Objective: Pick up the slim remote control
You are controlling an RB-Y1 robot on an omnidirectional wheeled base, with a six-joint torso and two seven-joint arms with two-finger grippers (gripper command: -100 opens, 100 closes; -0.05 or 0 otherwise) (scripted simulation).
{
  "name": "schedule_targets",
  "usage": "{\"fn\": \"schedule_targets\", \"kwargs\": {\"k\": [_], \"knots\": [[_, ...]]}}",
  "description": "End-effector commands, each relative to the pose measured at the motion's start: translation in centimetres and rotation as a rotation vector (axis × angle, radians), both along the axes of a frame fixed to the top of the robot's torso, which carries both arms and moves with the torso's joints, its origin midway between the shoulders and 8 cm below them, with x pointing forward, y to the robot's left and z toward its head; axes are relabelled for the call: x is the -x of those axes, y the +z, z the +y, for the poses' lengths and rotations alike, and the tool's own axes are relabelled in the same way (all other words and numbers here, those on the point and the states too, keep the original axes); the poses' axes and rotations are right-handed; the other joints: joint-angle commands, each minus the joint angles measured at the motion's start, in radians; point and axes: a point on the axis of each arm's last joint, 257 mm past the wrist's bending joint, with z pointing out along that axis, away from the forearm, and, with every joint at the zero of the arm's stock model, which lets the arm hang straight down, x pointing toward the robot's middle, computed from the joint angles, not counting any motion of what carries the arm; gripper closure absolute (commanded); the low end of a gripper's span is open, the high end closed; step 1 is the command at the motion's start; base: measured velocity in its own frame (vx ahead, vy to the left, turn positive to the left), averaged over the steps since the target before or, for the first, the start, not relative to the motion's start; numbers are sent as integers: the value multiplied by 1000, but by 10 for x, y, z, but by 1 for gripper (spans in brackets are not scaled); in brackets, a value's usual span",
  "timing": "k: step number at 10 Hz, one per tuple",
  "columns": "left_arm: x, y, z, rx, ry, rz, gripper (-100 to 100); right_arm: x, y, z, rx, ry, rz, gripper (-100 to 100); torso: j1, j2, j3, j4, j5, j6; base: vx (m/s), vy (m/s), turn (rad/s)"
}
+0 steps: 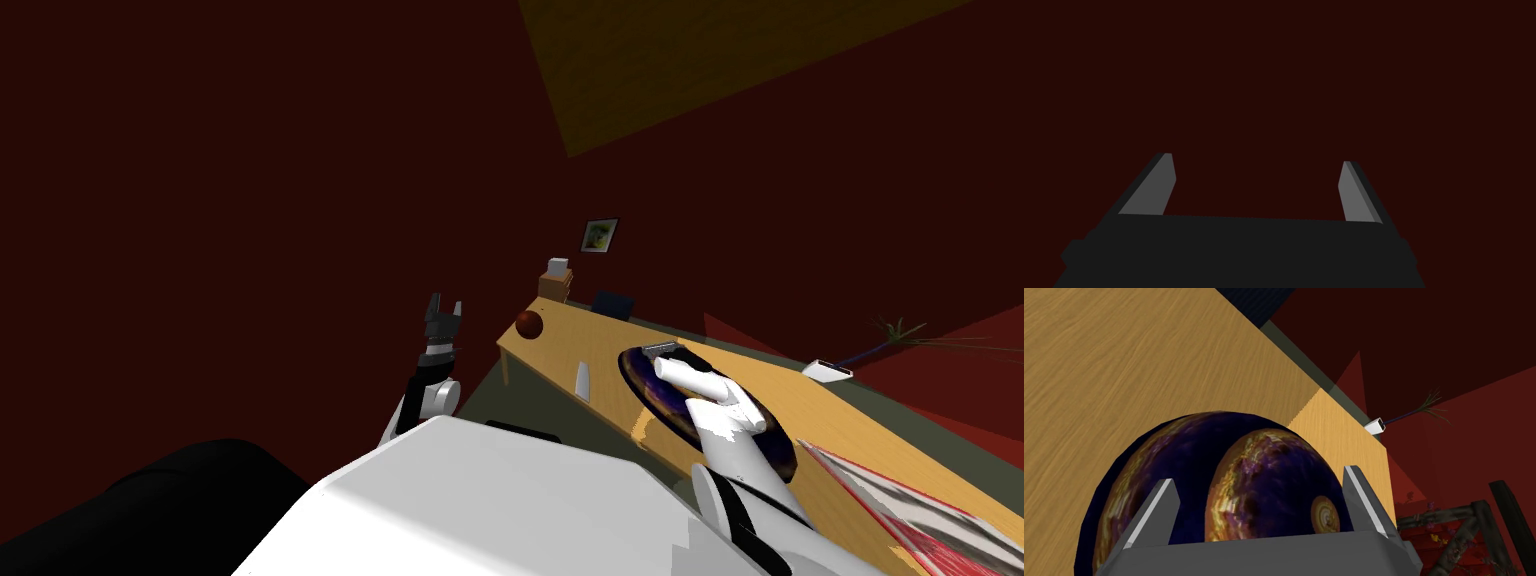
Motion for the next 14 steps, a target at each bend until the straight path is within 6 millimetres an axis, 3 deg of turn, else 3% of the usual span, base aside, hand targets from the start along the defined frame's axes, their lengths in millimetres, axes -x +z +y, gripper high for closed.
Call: {"fn": "schedule_targets", "kwargs": {"k": [1,7,9,14], "knots": [[0,0,0,0,0,0,0,10,-19,-7,-59,-36,29,-100,0,0,0,0,0,0,18,21,62],[0,0,0,0,0,0,0,37,-71,-20,-309,-199,93,-100,0,-1,0,0,0,0,21,27,70],[0,0,0,0,0,0,0,53,-98,-18,-402,-263,127,-100,1,-1,0,0,0,1,28,29,66],[0,0,0,0,0,0,0,86,-144,-5,-574,-381,209,-100,1,-1,0,0,0,0,31,30,77]]}}
